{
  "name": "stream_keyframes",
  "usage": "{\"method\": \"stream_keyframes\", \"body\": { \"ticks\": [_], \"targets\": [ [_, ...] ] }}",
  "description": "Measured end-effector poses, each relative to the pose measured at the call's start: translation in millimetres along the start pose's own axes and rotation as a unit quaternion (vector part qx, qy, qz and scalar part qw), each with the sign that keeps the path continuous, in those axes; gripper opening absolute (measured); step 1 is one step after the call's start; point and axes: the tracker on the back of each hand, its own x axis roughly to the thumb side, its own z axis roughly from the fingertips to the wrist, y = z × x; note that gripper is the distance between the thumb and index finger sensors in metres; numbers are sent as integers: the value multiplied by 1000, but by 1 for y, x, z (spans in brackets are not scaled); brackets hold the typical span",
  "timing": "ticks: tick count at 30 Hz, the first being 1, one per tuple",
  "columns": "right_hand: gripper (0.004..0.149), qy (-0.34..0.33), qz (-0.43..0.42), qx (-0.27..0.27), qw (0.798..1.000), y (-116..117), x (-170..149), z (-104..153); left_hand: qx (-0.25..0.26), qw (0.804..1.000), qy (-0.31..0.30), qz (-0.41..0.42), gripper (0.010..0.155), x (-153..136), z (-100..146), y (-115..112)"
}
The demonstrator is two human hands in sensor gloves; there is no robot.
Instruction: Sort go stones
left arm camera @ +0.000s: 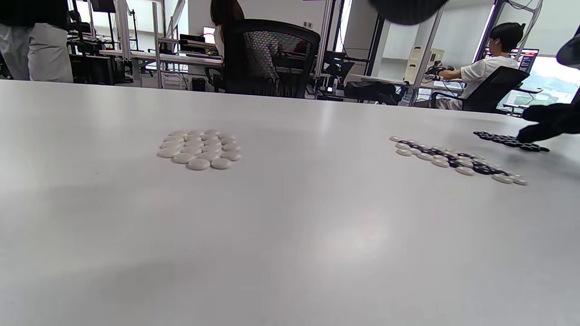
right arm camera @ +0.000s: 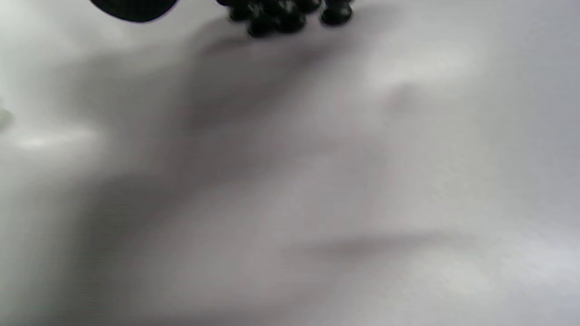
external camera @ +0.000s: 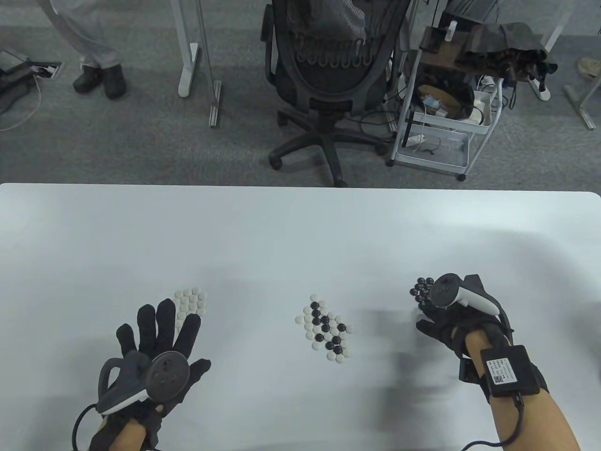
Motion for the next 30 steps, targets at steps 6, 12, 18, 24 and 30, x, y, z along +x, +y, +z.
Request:
{"method": "stream_keyframes", "body": {
  "ticks": [6,12,18,24,30],
  "targets": [
    [81,-114,-10,-97,989,-29,38,59,2,1000,-3,-4,77,2,-1,0],
    [81,-191,68,-228,952,-26,74,112,16,1000,-5,-17,78,6,-1,-1],
    [83,-237,109,-291,921,6,80,125,18,1000,-12,-22,80,10,-2,-3],
    [83,-245,98,-306,915,32,66,109,15,999,-15,-23,80,12,-4,-4],
    [84,-238,102,-288,922,49,53,98,16,1000,-9,-24,80,10,-4,-3]
  ]
}}
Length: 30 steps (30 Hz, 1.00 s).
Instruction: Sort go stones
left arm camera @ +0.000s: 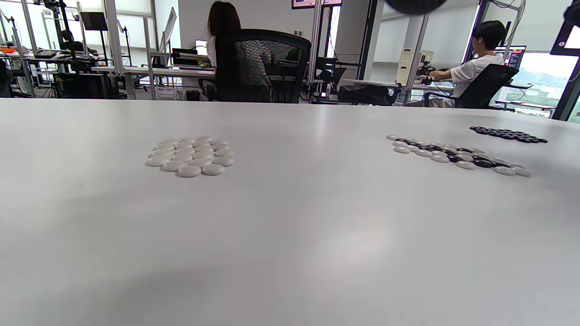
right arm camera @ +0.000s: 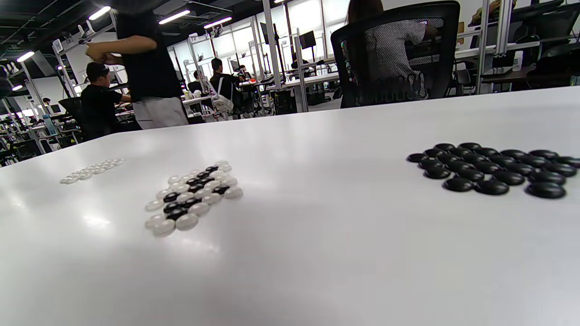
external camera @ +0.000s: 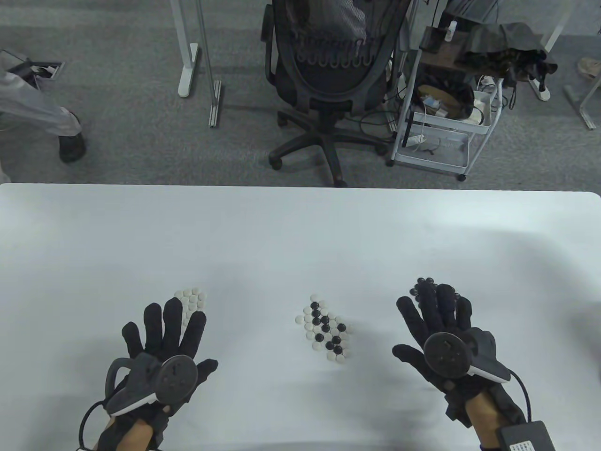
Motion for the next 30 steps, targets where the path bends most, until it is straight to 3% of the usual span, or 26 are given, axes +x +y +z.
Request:
{"method": "stream_keyframes", "body": {
  "ticks": [11,17,23,27,30],
  "targets": [
    [84,-7,2,12,1000,2,4,1,4,1000,16,-6,79,-2,0,2],
    [84,-6,-8,11,1000,0,4,3,28,998,45,-21,75,-11,-16,29],
    [83,-17,-7,3,1000,-6,10,7,-82,990,86,76,69,-19,-76,71],
    [83,-11,-10,25,1000,-5,10,7,-188,964,90,167,65,-4,-122,73],
    [83,-11,-11,31,999,-4,11,6,-236,952,80,176,63,18,-158,64]
  ]
}}
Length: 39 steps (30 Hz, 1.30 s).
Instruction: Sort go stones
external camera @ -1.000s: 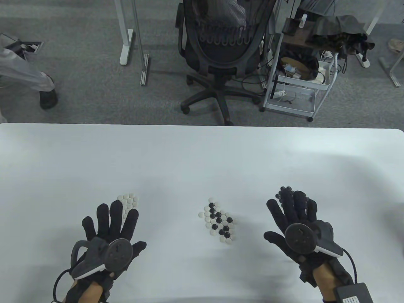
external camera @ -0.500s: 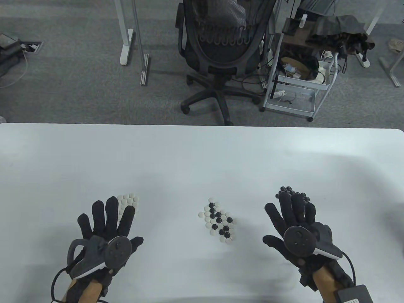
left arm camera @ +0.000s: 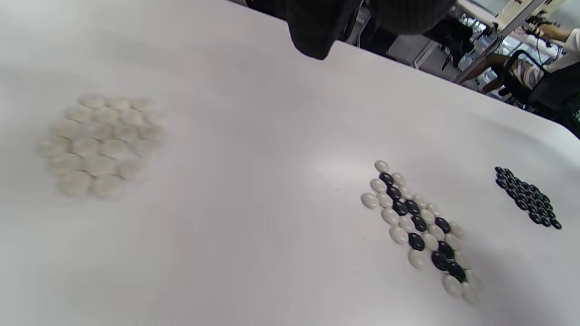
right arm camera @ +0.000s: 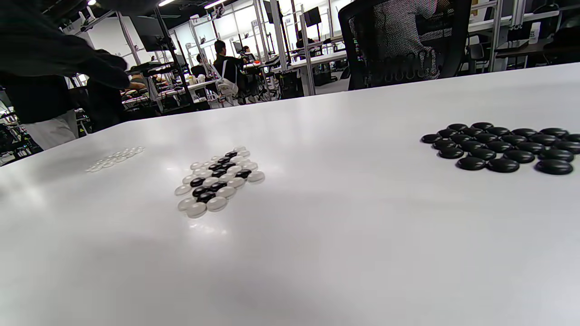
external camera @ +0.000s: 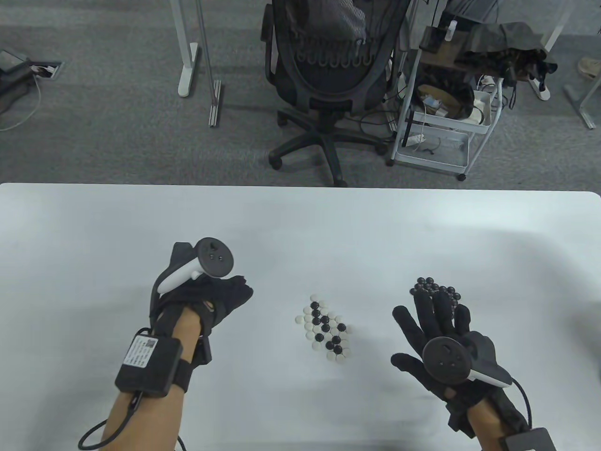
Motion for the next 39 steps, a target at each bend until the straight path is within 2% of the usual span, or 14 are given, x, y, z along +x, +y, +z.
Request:
{"method": "stream_keyframes", "body": {
  "ticks": [3,6,9,12,16,18,22,31,39],
  "targets": [
    [83,1,-1,3,1000,0,-1,0,-27,1000,-6,-14,65,25,-32,-9],
    [83,6,-7,8,1000,0,-4,0,-45,997,-56,-15,66,51,-62,-25],
    [82,12,-12,14,1000,1,-7,-1,-68,995,-57,-40,69,73,-89,-42],
    [82,16,-11,21,1000,3,-8,-3,-83,993,-58,-57,69,88,-109,-56],
    [82,19,-10,29,999,5,-9,-4,-85,992,-42,-80,69,94,-127,-67],
    [82,19,-9,32,999,5,-8,-4,-88,992,-29,-86,67,89,-130,-69],
    [82,19,-9,32,999,5,-9,-4,-63,995,3,-82,68,65,-124,-57],
    [83,23,-13,34,999,5,-10,-3,-55,992,114,-26,69,-30,-87,-31],
    [83,33,-12,49,998,7,-12,-4,-49,986,158,-8,71,-70,-66,-26]
  ]
}}
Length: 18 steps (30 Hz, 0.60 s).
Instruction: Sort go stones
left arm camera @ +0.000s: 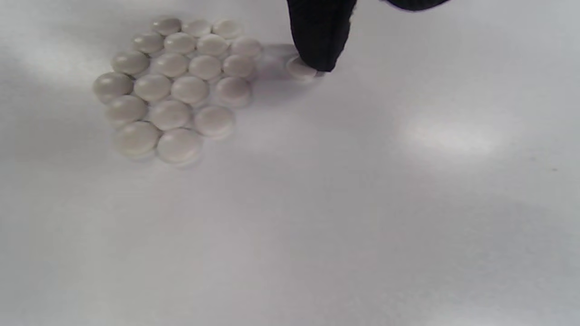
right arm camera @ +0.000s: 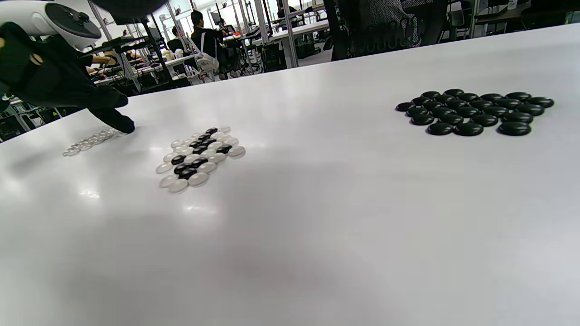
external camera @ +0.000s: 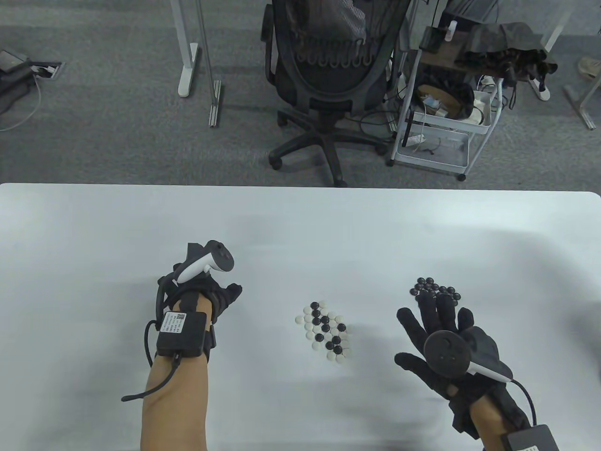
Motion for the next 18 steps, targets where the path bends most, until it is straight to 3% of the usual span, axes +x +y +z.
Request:
{"method": "stream_keyframes", "body": {
  "ticks": [11,18],
  "targets": [
    [83,-3,-1,6,1000,1,2,-1,10,1000,0,-1,71,-7,8,3],
    [83,-4,-5,4,1000,0,1,0,-8,993,-105,-50,70,47,24,-1]
  ]
}}
